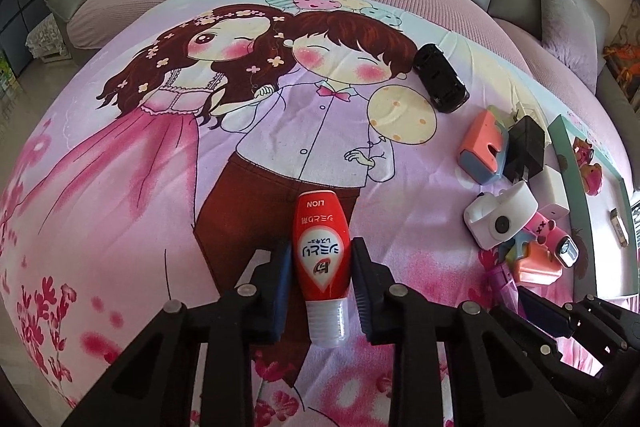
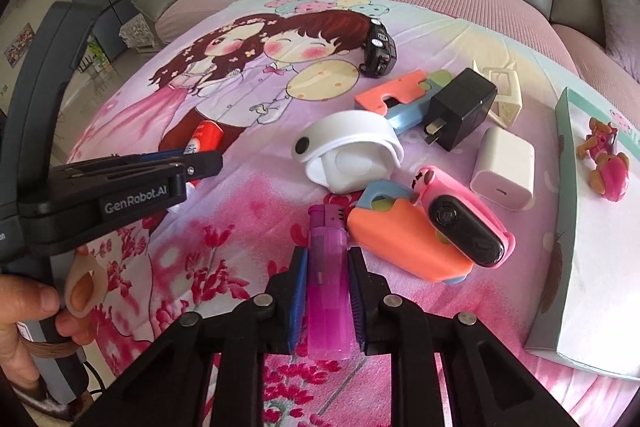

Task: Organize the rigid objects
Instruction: 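Grasp the red-white bottle with the left gripper while the right gripper grasps the pink lighter, then carry the bottle and lighter over the tray and lower them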

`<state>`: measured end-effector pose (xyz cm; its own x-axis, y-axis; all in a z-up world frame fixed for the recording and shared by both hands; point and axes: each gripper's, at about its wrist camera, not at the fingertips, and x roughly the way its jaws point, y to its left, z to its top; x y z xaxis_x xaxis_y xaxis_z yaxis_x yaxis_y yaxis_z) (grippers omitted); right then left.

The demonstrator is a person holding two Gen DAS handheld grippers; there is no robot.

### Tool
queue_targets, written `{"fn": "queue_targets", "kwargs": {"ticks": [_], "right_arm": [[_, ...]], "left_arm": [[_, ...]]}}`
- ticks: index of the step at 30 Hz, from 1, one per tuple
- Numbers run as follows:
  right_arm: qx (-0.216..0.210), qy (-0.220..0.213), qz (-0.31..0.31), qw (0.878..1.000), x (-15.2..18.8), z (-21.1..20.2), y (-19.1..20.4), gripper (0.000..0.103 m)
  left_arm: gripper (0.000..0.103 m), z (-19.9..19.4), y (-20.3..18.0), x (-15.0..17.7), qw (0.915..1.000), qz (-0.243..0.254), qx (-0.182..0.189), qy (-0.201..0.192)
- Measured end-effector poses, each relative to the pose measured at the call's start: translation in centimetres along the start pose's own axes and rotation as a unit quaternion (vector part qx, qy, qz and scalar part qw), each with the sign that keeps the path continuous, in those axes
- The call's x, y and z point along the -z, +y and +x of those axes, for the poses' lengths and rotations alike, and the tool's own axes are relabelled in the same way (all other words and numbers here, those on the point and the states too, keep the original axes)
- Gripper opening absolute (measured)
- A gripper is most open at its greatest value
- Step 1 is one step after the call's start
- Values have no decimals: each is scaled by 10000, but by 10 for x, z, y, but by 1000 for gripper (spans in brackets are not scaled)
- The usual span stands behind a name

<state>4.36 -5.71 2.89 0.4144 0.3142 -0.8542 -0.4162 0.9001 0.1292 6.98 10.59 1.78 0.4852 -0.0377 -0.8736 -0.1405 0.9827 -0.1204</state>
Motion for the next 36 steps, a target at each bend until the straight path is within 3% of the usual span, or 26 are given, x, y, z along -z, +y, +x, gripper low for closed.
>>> {"fn": "queue_targets", "kwargs": {"ticks": [8,15,20,25,36], "right_arm": [[-260,-246,110,9993,-5,-19,-3,21],[-273,-822,374,9955,-13,-57,-21,21],[-30,-1063,834,9908,-18,-73,-58,21],[545,-1205,1174,9842,-14,-88,-99,21],[1192,-1216,2206,9604,16,-110,-196,21]], "left_arm": [[29,-21,-8,-2,9997,100,-18,-200],[29,-62,-26,-21,9968,298,-53,-738],[29,-78,-64,-34,9934,607,127,-966],[29,-78,-112,-42,9904,934,349,-954],[29,-71,-207,-49,9810,1597,612,-917]]}}
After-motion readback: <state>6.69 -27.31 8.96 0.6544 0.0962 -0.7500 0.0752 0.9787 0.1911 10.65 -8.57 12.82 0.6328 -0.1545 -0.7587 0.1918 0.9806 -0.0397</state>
